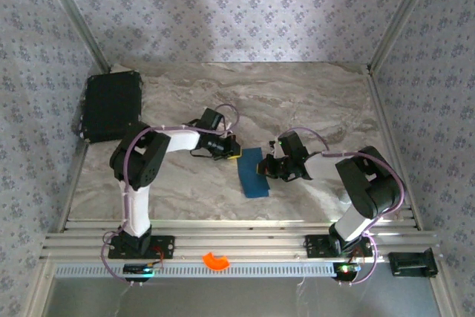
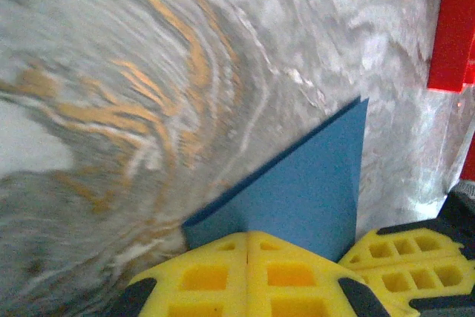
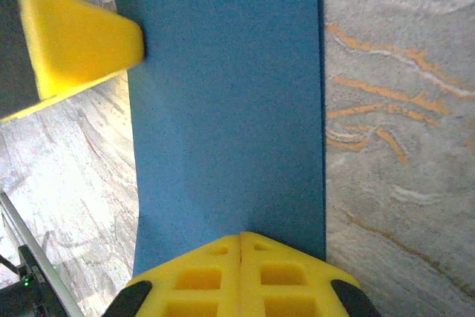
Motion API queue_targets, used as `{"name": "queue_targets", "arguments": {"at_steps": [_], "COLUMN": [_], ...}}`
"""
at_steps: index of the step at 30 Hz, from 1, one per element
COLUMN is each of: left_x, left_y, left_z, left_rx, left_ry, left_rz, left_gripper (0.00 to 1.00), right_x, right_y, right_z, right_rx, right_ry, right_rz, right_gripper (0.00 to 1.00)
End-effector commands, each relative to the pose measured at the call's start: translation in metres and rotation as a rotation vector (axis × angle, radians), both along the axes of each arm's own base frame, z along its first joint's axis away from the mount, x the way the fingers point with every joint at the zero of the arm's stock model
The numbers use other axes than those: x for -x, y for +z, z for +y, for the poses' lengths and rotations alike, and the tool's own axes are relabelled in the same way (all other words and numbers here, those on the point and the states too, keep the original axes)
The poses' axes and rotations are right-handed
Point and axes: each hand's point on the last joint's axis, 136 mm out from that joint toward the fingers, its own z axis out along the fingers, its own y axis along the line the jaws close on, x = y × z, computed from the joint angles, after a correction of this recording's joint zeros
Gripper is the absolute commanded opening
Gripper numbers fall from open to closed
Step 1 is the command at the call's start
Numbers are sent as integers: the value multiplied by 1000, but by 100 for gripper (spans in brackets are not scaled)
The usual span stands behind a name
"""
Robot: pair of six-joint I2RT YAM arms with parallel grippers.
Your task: Fold a paper plane with a square sheet of paper (pick it up from the middle)
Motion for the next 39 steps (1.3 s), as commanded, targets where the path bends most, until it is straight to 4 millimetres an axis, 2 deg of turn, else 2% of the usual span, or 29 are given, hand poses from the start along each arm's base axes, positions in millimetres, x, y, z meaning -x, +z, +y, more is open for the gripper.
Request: {"name": "queue_targets", "arguments": {"at_steps": [1, 9, 15, 20, 22, 24, 28, 31, 39], "left_x": [-23, -36, -45, -38, -29, -15, 13, 22, -5], "left_y": [-15, -10, 19, 55, 67, 69, 57, 39, -2], "left_z": [25, 36, 41, 27, 17, 1, -27, -34, -11], "left_rx": [-78, -142, -144, -103, -77, -24, 52, 31, -35], "left_ry": [109, 182, 227, 180, 138, 74, -50, -78, 43], "left_rz": [-27, -19, -74, -142, -173, -160, -97, -74, -42], "left_gripper": [0, 0, 0, 0, 0, 0, 0, 0, 0], "right_x": [41, 41, 41, 40, 38, 38, 37, 38, 40], "right_y": [-53, -51, -51, -49, -48, -48, -48, -50, -52], "right_z": [-44, -41, -37, -36, -36, -36, -36, -36, -37], "right_rx": [214, 208, 210, 205, 204, 203, 202, 204, 204], "right_ry": [-66, -70, -64, -70, -74, -76, -79, -81, -81], "right_rz": [185, 180, 175, 175, 170, 170, 170, 175, 182], "right_gripper": [0, 0, 0, 0, 0, 0, 0, 0, 0]}}
